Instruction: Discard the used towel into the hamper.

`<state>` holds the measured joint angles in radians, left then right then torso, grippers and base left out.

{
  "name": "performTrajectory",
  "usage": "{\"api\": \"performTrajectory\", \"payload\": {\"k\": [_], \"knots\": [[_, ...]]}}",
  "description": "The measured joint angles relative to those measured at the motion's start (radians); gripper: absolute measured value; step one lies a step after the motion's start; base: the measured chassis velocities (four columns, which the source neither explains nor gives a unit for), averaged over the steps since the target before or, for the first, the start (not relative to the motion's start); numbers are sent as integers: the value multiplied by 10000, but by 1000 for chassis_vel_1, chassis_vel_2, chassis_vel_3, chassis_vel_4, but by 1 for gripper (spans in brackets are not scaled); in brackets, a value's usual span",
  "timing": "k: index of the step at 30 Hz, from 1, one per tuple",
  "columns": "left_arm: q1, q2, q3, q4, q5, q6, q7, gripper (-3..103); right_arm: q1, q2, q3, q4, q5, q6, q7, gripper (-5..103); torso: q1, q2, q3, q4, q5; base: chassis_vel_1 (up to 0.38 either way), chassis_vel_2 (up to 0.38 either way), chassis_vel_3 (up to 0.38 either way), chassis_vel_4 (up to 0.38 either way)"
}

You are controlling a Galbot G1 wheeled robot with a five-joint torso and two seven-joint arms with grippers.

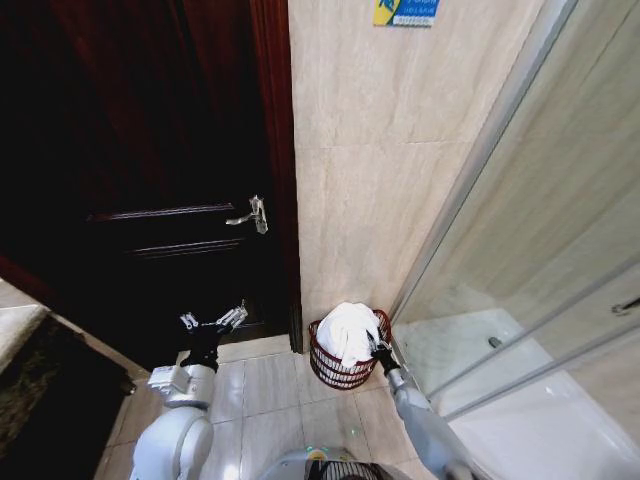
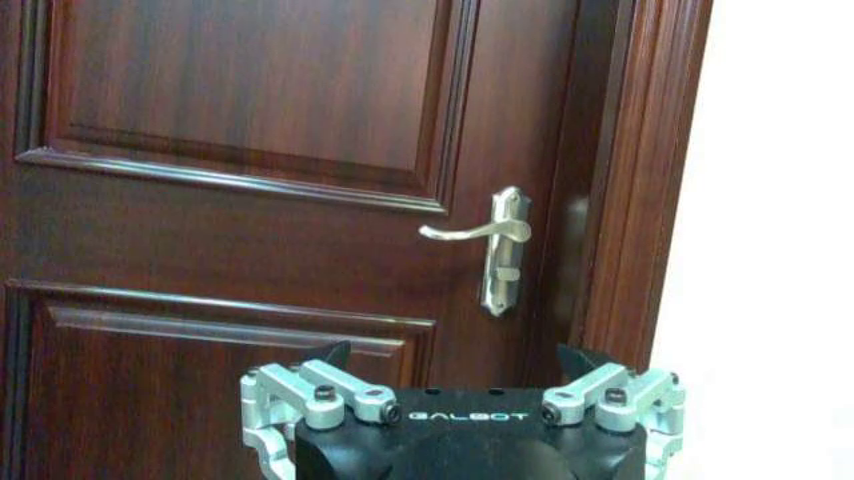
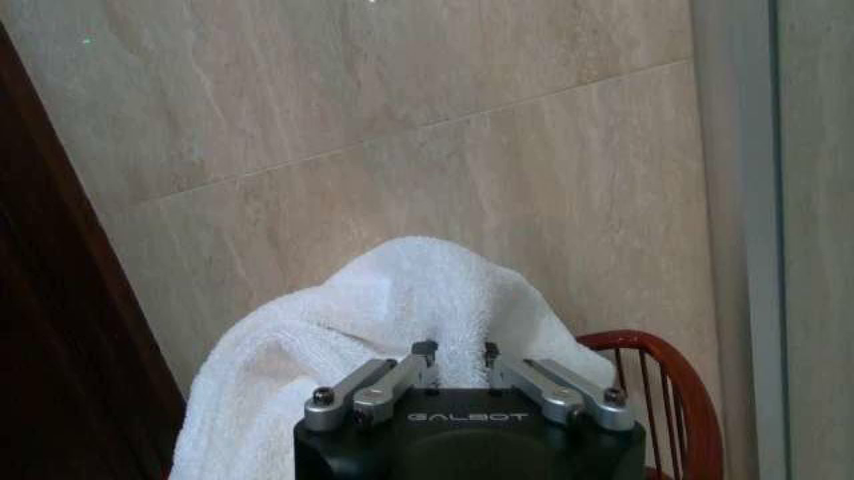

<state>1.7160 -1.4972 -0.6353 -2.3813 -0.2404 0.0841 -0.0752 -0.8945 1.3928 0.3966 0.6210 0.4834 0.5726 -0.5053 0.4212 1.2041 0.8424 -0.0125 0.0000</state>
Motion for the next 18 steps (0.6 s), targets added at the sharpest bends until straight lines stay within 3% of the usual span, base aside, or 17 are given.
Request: {"api": "performTrajectory", "payload": {"k": [11, 18], "knots": [[1, 0, 0, 0, 0, 0, 0, 100, -114, 12, 113, 37, -106, -58, -118, 10, 1, 9, 5, -2, 0, 0, 0, 0, 0], [2, 0, 0, 0, 0, 0, 0, 100, -268, 16, 154, 157, -146, -69, -122, 10, -1, 7, 2, 1, 1, -107, 130, 119, -124]]}}
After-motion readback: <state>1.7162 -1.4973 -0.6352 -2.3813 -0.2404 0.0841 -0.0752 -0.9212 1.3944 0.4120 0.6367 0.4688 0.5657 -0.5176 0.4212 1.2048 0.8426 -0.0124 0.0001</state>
